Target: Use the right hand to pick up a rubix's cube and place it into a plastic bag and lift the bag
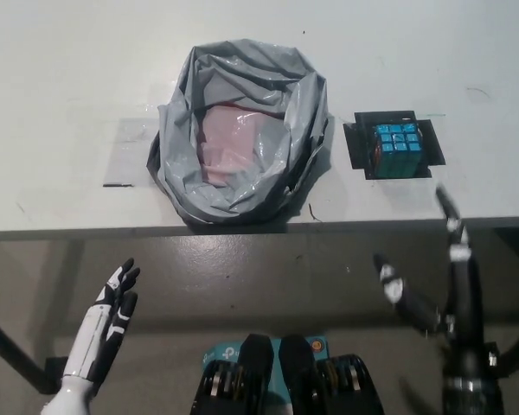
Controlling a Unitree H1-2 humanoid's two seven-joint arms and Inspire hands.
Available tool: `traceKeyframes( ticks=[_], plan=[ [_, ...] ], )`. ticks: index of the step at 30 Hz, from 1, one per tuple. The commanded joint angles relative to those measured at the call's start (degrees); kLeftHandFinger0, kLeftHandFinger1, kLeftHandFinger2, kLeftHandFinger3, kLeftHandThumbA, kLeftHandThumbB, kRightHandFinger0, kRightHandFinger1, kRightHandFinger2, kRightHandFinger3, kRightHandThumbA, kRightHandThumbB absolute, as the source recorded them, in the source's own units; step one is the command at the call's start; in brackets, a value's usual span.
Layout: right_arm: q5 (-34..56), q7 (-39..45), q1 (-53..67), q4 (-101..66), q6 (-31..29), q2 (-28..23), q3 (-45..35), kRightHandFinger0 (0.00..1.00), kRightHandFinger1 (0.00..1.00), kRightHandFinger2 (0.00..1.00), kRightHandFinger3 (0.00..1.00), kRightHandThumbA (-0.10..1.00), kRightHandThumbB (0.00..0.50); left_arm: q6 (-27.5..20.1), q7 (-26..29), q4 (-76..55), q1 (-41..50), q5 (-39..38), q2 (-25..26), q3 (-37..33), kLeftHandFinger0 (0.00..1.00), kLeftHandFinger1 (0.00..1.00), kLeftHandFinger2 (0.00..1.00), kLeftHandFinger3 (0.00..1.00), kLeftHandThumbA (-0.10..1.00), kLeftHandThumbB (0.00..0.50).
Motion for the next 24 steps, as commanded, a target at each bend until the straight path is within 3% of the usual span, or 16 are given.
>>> traceKeyframes(
  ticks=[1, 2, 6, 9, 12, 14, 19, 24],
  plan=[
    [-2.95, -1.91, -5.81, -2.39, 3.24, 0.85, -1.46, 1.00, 1.00, 1.00, 1.00, 0.70, 0.262, -3.81, -0.09, -1.11, -0.81, 0.97, 0.34, -0.30, 1.00, 1.00, 1.00, 1.00, 1.00, 0.153],
    [-1.92, -1.74, -6.90, -1.88, 3.41, 0.94, -1.68, 1.00, 1.00, 1.00, 1.00, 0.66, 0.265, -3.88, -0.12, -1.08, -0.78, 1.00, 0.36, -0.34, 1.00, 1.00, 1.00, 1.00, 1.00, 0.153],
    [-1.99, -0.57, -13.57, 1.96, 8.56, 0.55, -2.57, 1.00, 1.00, 1.00, 1.00, 0.77, 0.261, -3.89, -0.37, -0.85, -0.83, 0.35, 0.22, -0.30, 1.00, 1.00, 1.00, 1.00, 1.00, 0.148],
    [-2.01, 0.71, -17.21, 4.66, 13.12, 0.08, -2.98, 1.00, 1.00, 1.00, 1.00, 0.87, 0.315, -4.07, -0.48, -0.72, -0.56, 0.22, 0.16, -0.38, 1.00, 1.00, 1.00, 1.00, 1.00, 0.152],
    [-0.89, 0.14, -20.95, 8.87, 13.25, -0.81, -3.34, 1.00, 1.00, 1.00, 1.00, 0.85, 0.348, -4.27, -0.43, -0.86, -0.49, 0.54, 0.19, -0.46, 1.00, 1.00, 1.00, 1.00, 1.00, 0.142],
    [-1.19, -1.39, -25.24, 13.69, 15.00, -1.40, -4.20, 1.00, 1.00, 1.00, 1.00, 0.85, 0.407, -3.35, -0.49, -1.43, -0.43, 0.49, 0.05, -0.41, 1.00, 1.00, 1.00, 1.00, 1.00, 0.151],
    [-1.36, -3.51, -30.44, 20.82, 15.56, -2.44, -4.80, 1.00, 1.00, 1.00, 1.00, 0.82, 0.421, -4.00, -0.60, -1.09, -0.56, 0.49, 0.09, -0.45, 1.00, 1.00, 1.00, 1.00, 1.00, 0.143],
    [-1.69, -6.05, -35.24, 28.61, 17.13, -3.22, -5.18, 1.00, 1.00, 1.00, 1.00, 0.84, 0.472, -4.02, -0.77, -1.23, -0.48, 0.44, -0.07, -0.46, 1.00, 1.00, 1.00, 1.00, 1.00, 0.141]
  ],
)
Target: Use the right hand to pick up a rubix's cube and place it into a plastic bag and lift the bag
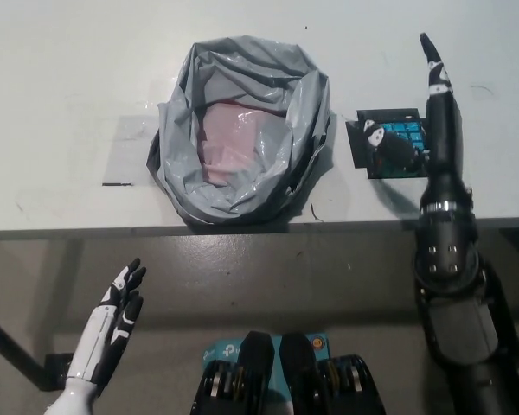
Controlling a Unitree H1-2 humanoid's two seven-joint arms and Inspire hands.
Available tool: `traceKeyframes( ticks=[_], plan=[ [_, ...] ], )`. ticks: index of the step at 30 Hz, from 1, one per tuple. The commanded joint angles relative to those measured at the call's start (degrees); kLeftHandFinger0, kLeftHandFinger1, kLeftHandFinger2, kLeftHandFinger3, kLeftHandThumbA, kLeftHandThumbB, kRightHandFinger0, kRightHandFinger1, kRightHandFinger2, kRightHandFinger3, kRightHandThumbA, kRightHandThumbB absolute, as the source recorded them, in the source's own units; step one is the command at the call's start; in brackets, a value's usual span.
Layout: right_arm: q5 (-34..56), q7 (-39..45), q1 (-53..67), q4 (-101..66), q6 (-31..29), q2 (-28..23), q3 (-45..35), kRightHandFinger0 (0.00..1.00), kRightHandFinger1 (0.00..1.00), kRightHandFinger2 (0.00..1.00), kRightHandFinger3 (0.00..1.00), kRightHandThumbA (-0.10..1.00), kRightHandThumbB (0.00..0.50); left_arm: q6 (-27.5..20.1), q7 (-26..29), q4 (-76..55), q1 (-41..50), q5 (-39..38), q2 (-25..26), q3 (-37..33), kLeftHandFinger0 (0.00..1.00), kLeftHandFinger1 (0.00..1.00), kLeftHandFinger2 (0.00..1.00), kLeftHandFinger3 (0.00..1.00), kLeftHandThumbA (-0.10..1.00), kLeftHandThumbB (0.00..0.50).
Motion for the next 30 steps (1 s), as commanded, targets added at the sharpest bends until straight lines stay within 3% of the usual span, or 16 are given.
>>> traceKeyframes(
  ticks=[1, 7, 20, 30],
  plan=[
    [-0.68, -4.98, -6.14, 5.06, 2.95, -0.82, -0.56, 1.00, 1.00, 1.00, 1.00, 0.84, 0.473, -2.41, -0.18, -1.24, -0.55, 0.45, 0.04, -0.19, 1.00, 1.00, 1.00, 1.00, 1.00, 0.138],
    [0.08, -7.86, -9.59, 12.40, 2.58, -2.06, -0.52, 1.00, 1.00, 1.00, 1.00, 0.80, 0.451, -2.41, -0.12, -1.14, -0.81, 0.93, 0.17, -0.11, 1.00, 1.00, 1.00, 1.00, 1.00, 0.138],
    [2.51, -9.06, -10.32, 20.99, 2.36, -2.42, 0.33, 1.00, 1.00, 1.00, 1.00, 0.80, 0.467, -2.37, -0.07, -1.37, -0.25, 1.16, -0.04, -0.16, 1.00, 1.00, 1.00, 1.00, 1.00, 0.124],
    [4.67, -7.25, -10.47, 24.02, 3.66, -1.77, 1.00, 1.00, 1.00, 1.00, 1.00, 0.89, 0.488, -2.24, -0.17, -1.50, -0.48, 1.10, -0.25, -0.20, 1.00, 1.00, 1.00, 1.00, 1.00, 0.129]
  ],
)
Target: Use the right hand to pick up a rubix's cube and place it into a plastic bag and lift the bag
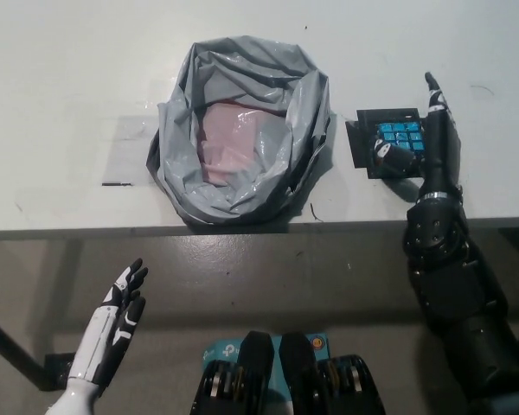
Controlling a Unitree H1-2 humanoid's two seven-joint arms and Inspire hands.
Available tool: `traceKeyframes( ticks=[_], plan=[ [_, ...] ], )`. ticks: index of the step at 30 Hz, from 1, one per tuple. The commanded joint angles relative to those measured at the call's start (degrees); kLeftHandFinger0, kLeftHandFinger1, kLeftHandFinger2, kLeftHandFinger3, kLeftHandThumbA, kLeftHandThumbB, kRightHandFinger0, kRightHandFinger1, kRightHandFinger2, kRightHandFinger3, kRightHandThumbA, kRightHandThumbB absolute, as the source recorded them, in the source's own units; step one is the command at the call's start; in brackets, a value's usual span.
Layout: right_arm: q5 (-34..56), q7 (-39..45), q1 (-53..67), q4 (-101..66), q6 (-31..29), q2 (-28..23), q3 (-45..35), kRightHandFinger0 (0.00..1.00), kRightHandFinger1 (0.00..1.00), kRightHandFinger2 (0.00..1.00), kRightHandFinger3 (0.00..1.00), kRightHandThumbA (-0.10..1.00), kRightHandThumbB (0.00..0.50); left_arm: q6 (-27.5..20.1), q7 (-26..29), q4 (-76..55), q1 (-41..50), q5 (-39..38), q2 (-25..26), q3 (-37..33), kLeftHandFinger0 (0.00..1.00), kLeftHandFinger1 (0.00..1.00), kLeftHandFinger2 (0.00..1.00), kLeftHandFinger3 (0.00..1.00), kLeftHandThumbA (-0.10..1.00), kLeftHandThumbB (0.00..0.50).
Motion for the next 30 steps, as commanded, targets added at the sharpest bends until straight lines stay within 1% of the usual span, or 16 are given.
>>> traceKeyframes(
  ticks=[1, 5, 9, 10, 13, 15, 18, 21, 22, 28, 29, 30],
  plan=[
    [1.76, 0.19, -3.13, -0.56, 0.79, 0.49, 0.82, 1.00, 1.00, 1.00, 1.00, 0.90, 0.492, -1.98, 0.04, -1.54, -0.48, 0.41, -0.16, -0.14, 1.00, 1.00, 1.00, 1.00, 1.00, 0.130],
    [2.70, 0.75, -3.03, -0.40, 0.37, 0.66, 1.07, 1.00, 1.00, 1.00, 1.00, 0.89, 0.485, -2.01, -0.10, -1.72, -0.36, 0.37, -0.12, -0.20, 1.00, 1.00, 1.00, 1.00, 1.00, 0.129],
    [3.96, 1.74, -3.45, 1.50, 0.96, 0.67, 0.95, 1.00, 1.00, 1.00, 1.00, 0.89, 0.491, -1.97, -0.24, -2.06, -0.39, 0.23, -0.11, -0.22, 1.00, 1.00, 1.00, 1.00, 1.00, 0.120],
    [4.40, 1.92, -3.63, 2.03, 0.73, 0.66, 0.82, 1.00, 1.00, 1.00, 1.00, 0.89, 0.499, -2.10, -0.24, -2.06, -0.42, 0.24, -0.09, -0.23, 1.00, 1.00, 1.00, 1.00, 1.00, 0.112],
    [5.95, 2.48, -4.24, 3.94, 0.45, 0.82, 0.10, 1.00, 1.00, 1.00, 1.00, 0.84, 0.471, -2.56, -0.17, -1.75, -0.36, -0.10, -0.14, -0.10, 1.00, 1.00, 1.00, 1.00, 1.00, 0.118],
    [6.58, 2.57, -4.51, 4.69, 0.16, 0.78, 0.02, 1.00, 1.00, 1.00, 1.00, 0.83, 0.464, -2.67, -0.07, -1.69, -0.29, -0.10, -0.20, -0.06, 1.00, 1.00, 1.00, 1.00, 1.00, 0.120],
    [7.30, 2.63, -5.46, 7.11, -0.18, 0.32, -0.04, 1.00, 1.00, 1.00, 1.00, 0.85, 0.462, -3.16, 0.13, -1.59, -0.30, 0.50, -0.18, -0.23, 1.00, 1.00, 1.00, 1.00, 1.00, 0.123],
    [7.85, 2.51, -6.49, 9.37, -0.90, -0.08, 0.08, 1.00, 1.00, 1.00, 1.00, 0.86, 0.457, -2.57, 0.04, -2.00, -0.32, 0.53, -0.21, -0.21, 1.00, 1.00, 1.00, 1.00, 1.00, 0.122],
    [7.83, 2.30, -6.85, 9.96, -1.09, -0.27, 0.23, 1.00, 1.00, 1.00, 1.00, 0.87, 0.471, -2.42, 0.03, -2.08, -0.33, 0.58, -0.20, -0.19, 1.00, 1.00, 1.00, 1.00, 1.00, 0.121],
    [8.80, 1.28, -7.61, 11.26, -2.56, -0.59, 0.07, 1.00, 1.00, 1.00, 1.00, 0.87, 0.468, -2.57, -0.22, -2.18, -0.23, -0.20, -0.42, -0.16, 1.00, 1.00, 1.00, 1.00, 1.00, 0.120],
    [10.35, -0.85, -7.42, 11.51, -7.01, -0.19, -1.46, 1.00, 1.00, 1.00, 1.00, 0.68, 0.432, -2.45, -0.21, -2.18, -0.20, 0.02, -0.44, -0.24, 1.00, 1.00, 1.00, 1.00, 1.00, 0.122],
    [11.36, -1.98, -7.36, 11.73, -9.75, 0.06, -2.40, 1.00, 1.00, 1.00, 1.00, 0.62, 0.423, -2.40, -0.22, -2.17, -0.20, 0.09, -0.45, -0.28, 1.00, 1.00, 1.00, 1.00, 1.00, 0.122]
  ],
)
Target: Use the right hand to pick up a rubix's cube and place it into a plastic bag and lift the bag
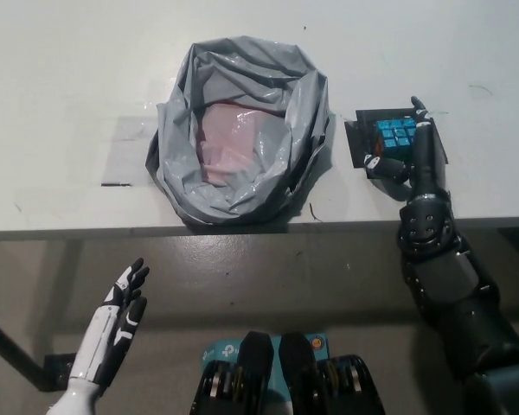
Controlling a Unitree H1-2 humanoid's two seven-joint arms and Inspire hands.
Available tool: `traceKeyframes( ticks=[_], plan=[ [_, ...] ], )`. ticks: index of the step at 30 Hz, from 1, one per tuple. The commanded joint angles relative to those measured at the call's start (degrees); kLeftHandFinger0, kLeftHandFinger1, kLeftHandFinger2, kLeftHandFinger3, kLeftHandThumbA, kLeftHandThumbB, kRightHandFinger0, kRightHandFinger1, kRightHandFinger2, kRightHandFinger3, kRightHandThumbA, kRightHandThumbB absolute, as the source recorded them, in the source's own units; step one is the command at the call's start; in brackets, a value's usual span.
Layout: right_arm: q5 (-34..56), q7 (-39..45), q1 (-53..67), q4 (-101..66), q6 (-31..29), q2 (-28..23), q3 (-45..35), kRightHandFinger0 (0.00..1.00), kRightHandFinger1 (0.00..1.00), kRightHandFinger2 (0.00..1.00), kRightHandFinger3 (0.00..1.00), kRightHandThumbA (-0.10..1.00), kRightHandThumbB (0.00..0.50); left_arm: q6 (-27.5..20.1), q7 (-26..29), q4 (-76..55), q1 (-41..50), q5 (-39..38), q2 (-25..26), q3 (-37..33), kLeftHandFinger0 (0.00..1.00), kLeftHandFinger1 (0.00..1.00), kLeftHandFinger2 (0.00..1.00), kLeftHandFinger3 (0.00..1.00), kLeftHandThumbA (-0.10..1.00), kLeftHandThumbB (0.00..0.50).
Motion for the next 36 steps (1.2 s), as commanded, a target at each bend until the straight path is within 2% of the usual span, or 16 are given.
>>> traceKeyframes(
  ticks=[1, 2, 3, 4, 5, 6, 8, 11, 13, 14, 19, 24, 28, 31, 33, 36],
  plan=[
    [5.67, -5.78, -3.13, 1.28, -13.00, 0.55, -4.00, 0.82, 0.96, 1.00, 1.00, 0.55, 0.415, -2.09, -0.22, -1.97, -0.25, -0.13, -0.25, -0.24, 1.00, 1.00, 1.00, 1.00, 1.00, 0.123],
    [4.43, -10.31, -3.23, 1.71, -16.09, 0.68, -4.07, 0.46, 0.55, 0.76, 1.00, 0.49, 0.328, -2.48, -0.13, -1.78, -0.30, -0.04, -0.24, -0.23, 1.00, 1.00, 1.00, 1.00, 1.00, 0.123],
    [4.01, -11.48, -3.28, 1.88, -16.91, 0.71, -4.07, 0.26, 0.36, 0.60, 1.00, 0.48, 0.331, -2.58, -0.10, -1.73, -0.31, -0.02, -0.25, -0.23, 1.00, 1.00, 1.00, 1.00, 1.00, 0.123],
    [3.71, -11.99, -3.36, 2.15, -17.37, 0.69, -4.04, 0.26, 0.36, 0.60, 1.00, 0.48, 0.331, -2.63, -0.09, -1.72, -0.31, 0.00, -0.25, -0.22, 1.00, 1.00, 1.00, 1.00, 1.00, 0.123],
    [3.35, -13.37, -3.58, 1.95, -17.83, 0.87, -4.15, 0.10, 0.14, 0.33, 0.56, 0.36, 0.300, -2.55, -0.06, -1.74, -0.44, 0.04, -0.17, -0.14, 1.00, 1.00, 1.00, 1.00, 1.00, 0.127],
    [3.20, -15.11, -3.67, 0.81, -17.88, 1.28, -4.66, 0.00, 0.03, 0.25, 0.24, 0.11, 0.239, -2.17, -0.09, -1.74, -0.64, 0.10, -0.06, -0.05, 1.00, 1.00, 1.00, 1.00, 1.00, 0.131],
    [3.43, -15.03, -3.36, 0.13, -18.20, 1.36, -4.93, 0.00, 0.02, 0.29, 0.29, -0.04, 0.221, -1.85, -0.03, -1.65, -0.73, 0.45, -0.07, -0.13, 1.00, 1.00, 1.00, 1.00, 1.00, 0.134],
    [3.27, -15.16, -2.89, 0.50, -19.12, 1.39, -4.77, 0.00, 0.00, 0.37, 0.43, -0.07, 0.207, -2.08, 0.08, -1.70, -0.48, 0.63, -0.11, -0.17, 1.00, 1.00, 1.00, 1.00, 1.00, 0.126],
    [3.30, -15.52, -2.71, 1.04, -19.96, 1.45, -4.70, 0.00, 0.00, 0.39, 0.46, -0.09, 0.214, -2.53, 0.03, -1.45, -0.49, 0.23, -0.17, -0.12, 1.00, 1.00, 1.00, 1.00, 1.00, 0.125],
    [3.53, -15.69, -2.68, 1.45, -20.14, 1.47, -4.76, 0.00, 0.05, 0.45, 0.50, -0.08, 0.219, -2.55, 0.04, -1.45, -0.50, 0.33, -0.14, -0.14, 1.00, 1.00, 1.00, 1.00, 1.00, 0.121],
    [4.57, -15.71, -3.07, 2.11, -20.48, 1.37, -4.91, 0.00, 0.12, 0.56, 0.62, -0.06, 0.218, -1.71, 0.00, -1.74, -0.78, 0.31, -0.16, -0.02, 1.00, 1.00, 1.00, 1.00, 1.00, 0.133],
    [5.38, -15.59, -3.08, -0.39, -20.98, 1.41, -5.17, 0.00, 0.11, 0.54, 0.63, -0.06, 0.211, -2.15, 0.26, -1.37, -0.98, 0.30, -0.28, 0.09, 1.00, 1.00, 1.00, 1.00, 1.00, 0.121],
    [8.13, -13.28, -3.35, -7.19, -20.66, 2.01, -6.48, 0.00, 0.17, 0.61, 0.70, -0.07, 0.186, -2.51, 0.29, -1.15, -0.81, 0.09, -0.38, 0.11, 1.00, 1.00, 1.00, 1.00, 1.00, 0.123],
    [8.96, -11.55, -4.36, -14.79, -18.49, 2.55, -6.49, 0.00, 0.20, 0.63, 0.77, -0.02, 0.194, -2.12, 0.30, -1.16, -0.84, 0.19, -0.29, 0.21, 1.00, 1.00, 1.00, 1.00, 1.00, 0.121],
    [8.40, -10.38, -5.15, -20.29, -16.12, 3.32, -5.48, 0.02, 0.28, 0.65, 0.74, -0.02, 0.194, -1.71, 0.24, -1.15, -0.69, -0.02, -0.30, 0.33, 1.00, 1.00, 1.00, 1.00, 1.00, 0.126],
    [5.38, -10.20, -5.77, -25.36, -14.08, 4.43, -3.39, 0.03, 0.31, 0.65, 0.69, -0.08, 0.202, -1.89, 0.22, -0.93, -0.31, -0.11, -0.31, 0.31, 1.00, 1.00, 1.00, 1.00, 1.00, 0.126]
  ],
)
